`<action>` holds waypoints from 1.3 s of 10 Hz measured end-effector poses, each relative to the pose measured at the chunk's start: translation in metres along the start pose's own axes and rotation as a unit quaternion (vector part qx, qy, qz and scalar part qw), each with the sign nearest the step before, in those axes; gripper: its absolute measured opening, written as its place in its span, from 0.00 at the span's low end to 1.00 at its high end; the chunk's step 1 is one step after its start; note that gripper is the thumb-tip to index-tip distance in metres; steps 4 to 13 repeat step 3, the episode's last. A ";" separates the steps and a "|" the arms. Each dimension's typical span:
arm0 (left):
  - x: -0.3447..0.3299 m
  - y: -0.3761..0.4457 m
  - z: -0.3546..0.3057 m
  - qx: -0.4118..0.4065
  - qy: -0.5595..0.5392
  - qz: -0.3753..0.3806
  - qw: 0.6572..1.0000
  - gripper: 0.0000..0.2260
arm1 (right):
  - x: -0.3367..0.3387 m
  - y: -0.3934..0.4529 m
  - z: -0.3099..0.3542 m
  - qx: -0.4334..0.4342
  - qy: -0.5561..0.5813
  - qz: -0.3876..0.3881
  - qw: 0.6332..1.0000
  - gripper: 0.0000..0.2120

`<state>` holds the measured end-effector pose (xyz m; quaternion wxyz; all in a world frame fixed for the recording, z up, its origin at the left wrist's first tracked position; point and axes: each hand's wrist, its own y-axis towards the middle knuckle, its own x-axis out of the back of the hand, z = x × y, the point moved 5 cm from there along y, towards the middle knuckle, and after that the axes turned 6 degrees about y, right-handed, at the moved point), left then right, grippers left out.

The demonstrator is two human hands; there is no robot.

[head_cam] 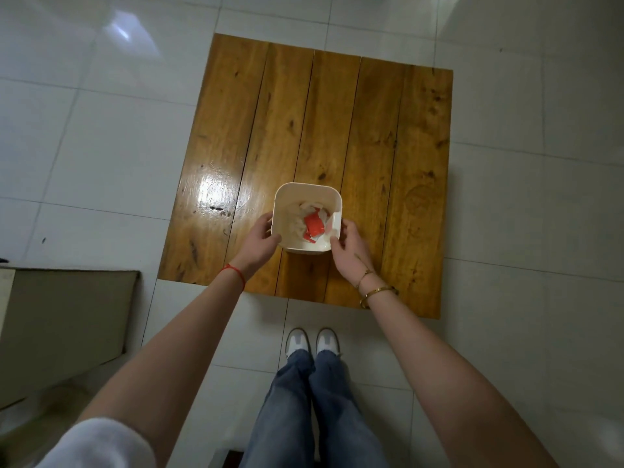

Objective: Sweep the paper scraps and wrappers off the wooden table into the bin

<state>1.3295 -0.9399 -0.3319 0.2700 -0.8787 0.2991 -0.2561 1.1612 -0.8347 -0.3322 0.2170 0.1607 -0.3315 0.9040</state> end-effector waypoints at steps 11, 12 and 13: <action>0.013 -0.012 -0.007 -0.012 0.087 -0.052 0.995 0.27 | 0.012 -0.013 0.009 0.013 -0.039 -0.004 0.999 0.24; 0.013 -0.012 -0.007 -0.012 0.087 -0.052 0.995 0.27 | 0.012 -0.013 0.009 0.013 -0.039 -0.004 0.999 0.24; 0.013 -0.012 -0.007 -0.012 0.087 -0.052 0.995 0.27 | 0.012 -0.013 0.009 0.013 -0.039 -0.004 0.999 0.24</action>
